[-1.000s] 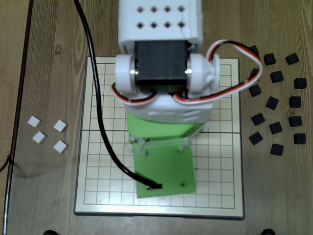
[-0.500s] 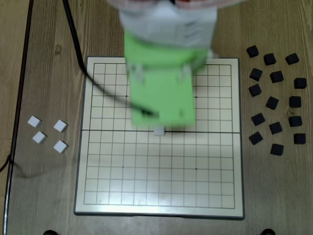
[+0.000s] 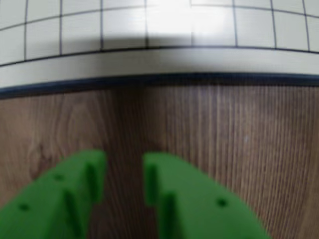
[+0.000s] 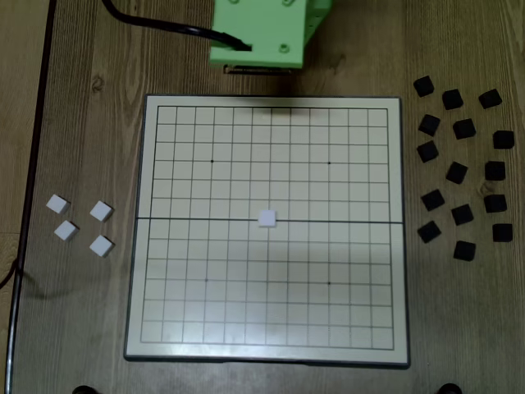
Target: Grasp a White stone and put it on the board on position (0,0).
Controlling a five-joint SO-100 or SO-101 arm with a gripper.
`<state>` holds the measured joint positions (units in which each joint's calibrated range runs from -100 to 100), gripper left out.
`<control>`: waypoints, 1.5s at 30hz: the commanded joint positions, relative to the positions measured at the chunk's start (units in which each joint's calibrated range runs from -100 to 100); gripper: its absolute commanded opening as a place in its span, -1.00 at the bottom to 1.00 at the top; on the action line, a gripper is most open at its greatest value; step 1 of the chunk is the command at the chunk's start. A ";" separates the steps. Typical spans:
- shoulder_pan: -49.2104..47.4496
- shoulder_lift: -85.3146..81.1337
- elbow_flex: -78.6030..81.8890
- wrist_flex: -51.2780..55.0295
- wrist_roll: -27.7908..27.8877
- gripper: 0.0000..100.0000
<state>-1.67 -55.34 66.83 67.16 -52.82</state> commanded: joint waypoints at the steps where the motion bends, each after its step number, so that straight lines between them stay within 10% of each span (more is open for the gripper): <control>1: 0.62 -8.71 8.44 -4.53 0.83 -0.87; 45: 3.90 -32.79 33.17 8.37 7.33 -0.87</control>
<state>0.92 -87.85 99.37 70.73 -44.91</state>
